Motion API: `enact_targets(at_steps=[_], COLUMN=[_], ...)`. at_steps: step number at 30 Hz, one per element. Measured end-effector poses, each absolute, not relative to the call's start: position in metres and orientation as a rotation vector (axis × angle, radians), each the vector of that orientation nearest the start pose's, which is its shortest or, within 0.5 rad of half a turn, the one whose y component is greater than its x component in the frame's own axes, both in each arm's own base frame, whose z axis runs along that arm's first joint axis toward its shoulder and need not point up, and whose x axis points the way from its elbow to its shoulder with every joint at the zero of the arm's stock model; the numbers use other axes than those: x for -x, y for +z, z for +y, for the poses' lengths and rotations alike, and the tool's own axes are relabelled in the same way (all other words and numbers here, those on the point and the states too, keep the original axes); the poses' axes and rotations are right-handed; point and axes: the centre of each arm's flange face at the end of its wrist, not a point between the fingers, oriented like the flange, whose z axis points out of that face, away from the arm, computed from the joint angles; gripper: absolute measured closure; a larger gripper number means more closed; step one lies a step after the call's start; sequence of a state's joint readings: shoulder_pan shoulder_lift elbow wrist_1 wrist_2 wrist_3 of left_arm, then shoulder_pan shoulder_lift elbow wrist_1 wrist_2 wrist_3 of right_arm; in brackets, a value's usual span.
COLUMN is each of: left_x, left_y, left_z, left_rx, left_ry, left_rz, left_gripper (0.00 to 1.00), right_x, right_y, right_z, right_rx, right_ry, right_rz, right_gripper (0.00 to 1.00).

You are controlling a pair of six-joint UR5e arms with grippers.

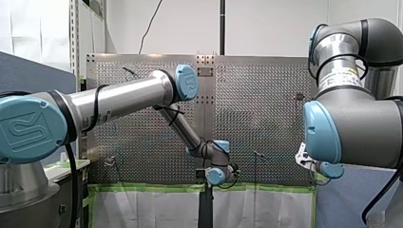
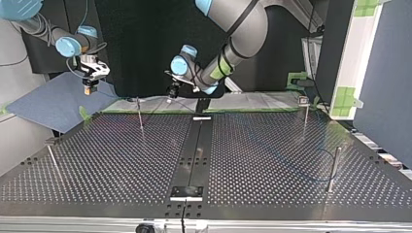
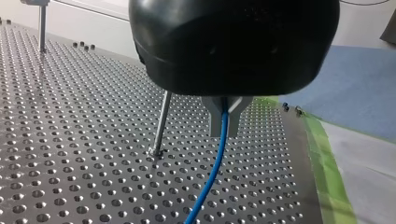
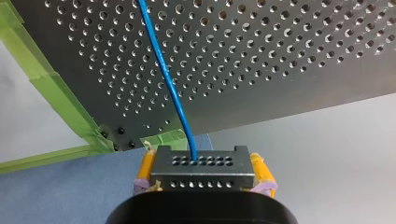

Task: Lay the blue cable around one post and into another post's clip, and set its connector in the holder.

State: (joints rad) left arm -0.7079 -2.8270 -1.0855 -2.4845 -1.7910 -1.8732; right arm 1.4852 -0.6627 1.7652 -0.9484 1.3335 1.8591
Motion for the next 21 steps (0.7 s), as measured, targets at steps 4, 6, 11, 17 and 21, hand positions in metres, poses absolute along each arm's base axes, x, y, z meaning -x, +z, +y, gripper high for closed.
enact_targets(at_steps=[4, 6, 11, 17, 21], left_x=[-0.518, -0.519, -0.522, -0.527, -0.529], left_y=[-0.084, -0.082, -0.082, -0.082, -0.081], left_z=[-0.589, -0.589, -0.588, -0.584, -0.583], left_rx=[-0.178, -0.181, -0.183, -0.178, -0.175], left_ry=[-0.572, -0.575, -0.576, -0.568, -0.57], left_rz=[1.706, 1.707, 1.71, 1.714, 1.71], left_gripper=[1.0, 1.0, 1.0, 1.0, 1.0], right_x=[-0.106, -0.106, -0.104, -0.102, -0.103], right_y=[-0.039, -0.039, -0.039, -0.038, -0.036], right_z=[-0.604, -0.604, -0.605, -0.608, -0.613], right_rx=[-1.272, -1.271, -1.264, -1.256, -1.26], right_ry=[1.454, 1.454, 1.454, 1.458, 1.459], right_rz=[-1.51, -1.51, -1.512, -1.508, -1.51], right_gripper=[1.0, 1.0, 1.0, 1.0, 1.0])
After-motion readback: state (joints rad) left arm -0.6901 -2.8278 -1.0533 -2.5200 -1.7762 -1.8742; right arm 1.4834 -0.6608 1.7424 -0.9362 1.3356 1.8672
